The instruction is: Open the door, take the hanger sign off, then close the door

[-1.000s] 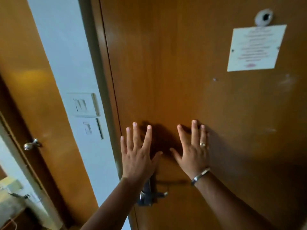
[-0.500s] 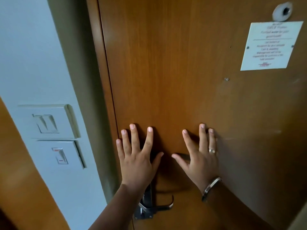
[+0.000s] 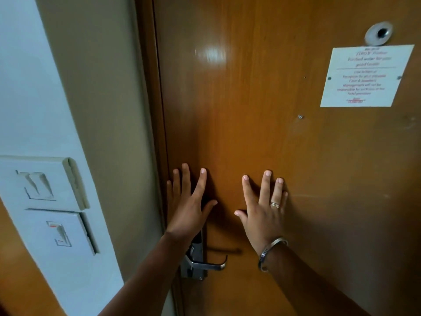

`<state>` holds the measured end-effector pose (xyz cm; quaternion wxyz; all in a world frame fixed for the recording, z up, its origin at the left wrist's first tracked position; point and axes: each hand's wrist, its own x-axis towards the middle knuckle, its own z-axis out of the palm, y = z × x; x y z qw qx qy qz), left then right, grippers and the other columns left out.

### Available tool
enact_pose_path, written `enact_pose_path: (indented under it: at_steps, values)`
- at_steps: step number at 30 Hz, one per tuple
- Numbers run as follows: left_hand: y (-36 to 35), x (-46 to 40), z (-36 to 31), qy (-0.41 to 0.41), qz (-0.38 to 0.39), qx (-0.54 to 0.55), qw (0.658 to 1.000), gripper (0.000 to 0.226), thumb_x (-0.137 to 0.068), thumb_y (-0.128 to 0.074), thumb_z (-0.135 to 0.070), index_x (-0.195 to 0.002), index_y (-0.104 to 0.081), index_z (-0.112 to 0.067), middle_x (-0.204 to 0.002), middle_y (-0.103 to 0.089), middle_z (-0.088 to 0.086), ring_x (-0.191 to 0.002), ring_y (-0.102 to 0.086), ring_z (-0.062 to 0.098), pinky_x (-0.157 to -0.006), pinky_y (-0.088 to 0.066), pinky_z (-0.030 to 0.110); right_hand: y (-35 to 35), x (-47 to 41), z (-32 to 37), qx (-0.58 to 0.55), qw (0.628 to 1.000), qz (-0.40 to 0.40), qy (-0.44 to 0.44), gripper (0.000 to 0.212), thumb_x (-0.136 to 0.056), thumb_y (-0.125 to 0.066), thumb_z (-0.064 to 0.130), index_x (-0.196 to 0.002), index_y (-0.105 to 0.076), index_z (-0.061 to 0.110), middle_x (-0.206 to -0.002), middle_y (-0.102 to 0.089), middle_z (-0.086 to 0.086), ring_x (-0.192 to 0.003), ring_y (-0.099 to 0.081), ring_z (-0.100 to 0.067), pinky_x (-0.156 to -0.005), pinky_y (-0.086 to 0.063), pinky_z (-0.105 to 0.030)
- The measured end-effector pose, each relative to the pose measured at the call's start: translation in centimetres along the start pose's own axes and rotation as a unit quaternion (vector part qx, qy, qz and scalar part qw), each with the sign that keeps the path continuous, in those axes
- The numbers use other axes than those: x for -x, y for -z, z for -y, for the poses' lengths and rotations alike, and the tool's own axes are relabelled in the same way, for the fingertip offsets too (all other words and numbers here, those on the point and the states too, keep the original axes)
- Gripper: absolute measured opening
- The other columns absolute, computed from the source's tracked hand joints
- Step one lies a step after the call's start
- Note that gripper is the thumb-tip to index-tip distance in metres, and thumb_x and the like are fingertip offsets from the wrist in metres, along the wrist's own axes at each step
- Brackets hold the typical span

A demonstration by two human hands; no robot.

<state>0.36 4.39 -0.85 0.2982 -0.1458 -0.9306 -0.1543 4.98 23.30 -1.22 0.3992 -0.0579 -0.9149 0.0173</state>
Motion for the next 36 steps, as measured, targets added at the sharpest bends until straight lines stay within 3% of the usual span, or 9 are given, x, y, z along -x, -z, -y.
enact_pose_path:
  at_steps: [3, 11, 15, 23, 27, 33, 36]
  values:
    - [-0.5, -0.8, 0.1, 0.002, 0.007, 0.002, 1.000, 0.087, -0.088, -0.032, -0.069, -0.148, 0.026, -0.045, -0.156, 0.041, 0.000, -0.145, 0.032, 0.027, -0.119, 0.008, 0.052, -1.0, -0.5, 0.0, 0.002, 1.000, 0.003, -0.003, 0.115, -0.060, -0.091, 0.045, -0.153, -0.024, 0.030, -0.161, -0.014, -0.022, -0.145, -0.012, -0.051, -0.109, -0.024, -0.068]
    - [-1.6, -2.3, 0.4, -0.001, -0.001, -0.012, 1.000, 0.090, -0.090, -0.038, -0.067, -0.147, 0.028, -0.045, -0.155, 0.043, -0.001, -0.144, 0.035, 0.025, -0.119, 0.005, 0.052, -1.9, -1.4, 0.2, -0.001, 1.000, 0.008, -0.010, 0.112, -0.064, -0.091, 0.039, -0.153, -0.023, 0.029, -0.162, -0.013, -0.023, -0.146, -0.010, -0.052, -0.110, -0.023, -0.069]
    - [-2.1, -2.5, 0.9, -0.010, -0.019, -0.019, 1.000, 0.087, -0.090, -0.031, -0.072, -0.149, 0.024, -0.043, -0.158, 0.033, 0.003, -0.145, 0.032, 0.025, -0.118, 0.005, 0.051, -2.3, -1.5, 0.0, 0.002, 1.000, -0.003, -0.012, 0.110, -0.063, -0.090, 0.043, -0.152, -0.027, 0.029, -0.161, -0.017, -0.022, -0.146, -0.012, -0.051, -0.109, -0.024, -0.069]
    - [-3.7, -3.0, 1.5, -0.029, -0.067, 0.002, 0.997, 0.085, -0.089, -0.037, -0.067, -0.155, 0.007, -0.036, -0.160, 0.023, 0.005, -0.147, 0.026, 0.025, -0.116, 0.001, 0.055, -4.3, -1.7, -0.3, -0.007, 0.999, -0.050, -0.001, 0.114, -0.060, -0.091, 0.043, -0.152, -0.025, 0.032, -0.162, -0.012, -0.019, -0.147, -0.008, -0.049, -0.111, -0.020, -0.069]
    - [-4.0, -3.4, 2.0, -0.034, -0.050, -0.013, 0.998, 0.087, -0.088, -0.034, -0.071, -0.152, 0.018, -0.042, -0.157, 0.035, -0.003, -0.144, 0.035, 0.024, -0.116, 0.006, 0.053, -5.0, -1.9, -0.4, 0.002, 0.999, -0.040, 0.002, 0.117, -0.060, -0.090, 0.044, -0.153, -0.021, 0.033, -0.162, -0.007, -0.019, -0.147, -0.001, -0.048, -0.112, -0.010, -0.068]
    - [-1.7, -2.4, 0.6, -0.006, 0.020, -0.047, 0.999, 0.089, -0.090, -0.027, -0.076, -0.148, 0.027, -0.036, -0.154, 0.039, 0.007, -0.143, 0.034, 0.031, -0.120, 0.006, 0.056, -1.7, -1.2, 0.0, 0.012, 1.000, 0.018, -0.008, 0.109, -0.069, -0.084, 0.049, -0.154, -0.018, 0.032, -0.163, -0.011, -0.020, -0.147, -0.008, -0.048, -0.113, -0.019, -0.067]
    - [-0.2, -1.9, -0.4, -0.012, 0.009, -0.066, 0.998, 0.090, -0.090, -0.021, -0.078, -0.146, 0.033, -0.034, -0.152, 0.046, 0.007, -0.142, 0.037, 0.029, -0.119, 0.011, 0.055, 0.1, -1.6, 0.4, 0.000, 1.000, -0.004, 0.014, 0.106, -0.073, -0.077, 0.053, -0.155, -0.016, 0.026, -0.163, -0.010, -0.020, -0.149, -0.010, -0.044, -0.116, -0.015, -0.064]
